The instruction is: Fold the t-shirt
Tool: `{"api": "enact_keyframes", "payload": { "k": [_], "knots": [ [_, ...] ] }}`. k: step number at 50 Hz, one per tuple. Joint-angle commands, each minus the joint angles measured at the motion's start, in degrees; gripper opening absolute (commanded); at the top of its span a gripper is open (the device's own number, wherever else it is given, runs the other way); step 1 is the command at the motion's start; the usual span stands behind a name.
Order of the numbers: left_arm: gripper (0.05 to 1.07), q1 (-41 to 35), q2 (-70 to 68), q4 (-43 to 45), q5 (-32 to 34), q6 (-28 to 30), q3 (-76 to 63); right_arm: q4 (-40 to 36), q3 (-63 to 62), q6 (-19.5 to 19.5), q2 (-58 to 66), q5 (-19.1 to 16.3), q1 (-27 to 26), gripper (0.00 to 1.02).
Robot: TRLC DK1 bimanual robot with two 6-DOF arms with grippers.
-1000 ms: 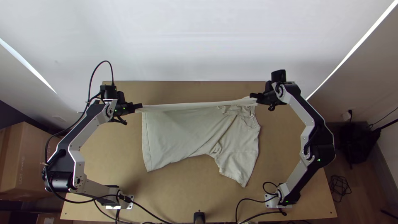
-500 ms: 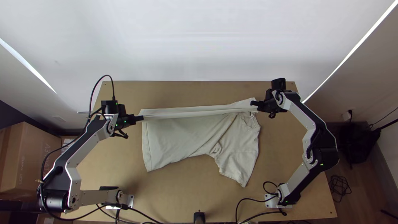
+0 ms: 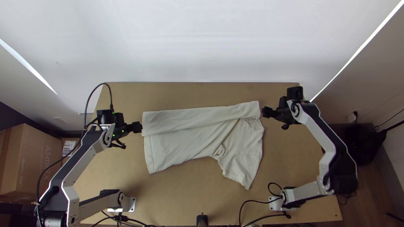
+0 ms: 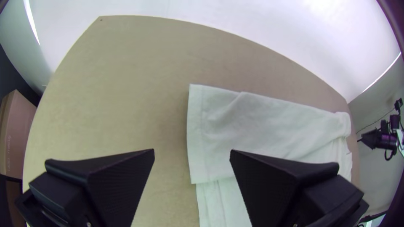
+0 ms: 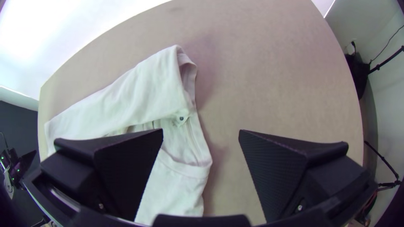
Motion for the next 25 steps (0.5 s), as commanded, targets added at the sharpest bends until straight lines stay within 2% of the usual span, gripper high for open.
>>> {"api": "enact_keyframes", "payload": {
  "k": [1,6,14,20,25],
  "knots": [
    [1.01,2.44,-2.88,-1.82,1.79,2.03,0.01,-2.39,-4.77,3.40,-8.35,-2.36,-0.14,0.96],
    [1.01,3.94,-5.60,-3.40,3.37,2.73,0.63,-11.62,-5.21,4.71,-11.77,-3.33,0.74,0.98],
    [1.01,4.64,-8.85,-6.74,3.63,2.73,2.21,-19.00,-10.92,5.24,-16.08,-4.12,1.97,0.97],
    [1.01,4.64,-10.08,-8.15,3.63,2.73,2.48,-21.64,-16.20,5.15,-18.45,-4.12,1.18,0.91],
    [1.01,4.55,-10.35,-9.03,3.63,2.73,2.92,-22.16,-20.24,5.33,-19.60,-4.21,1.35,0.90]
  ]
}}
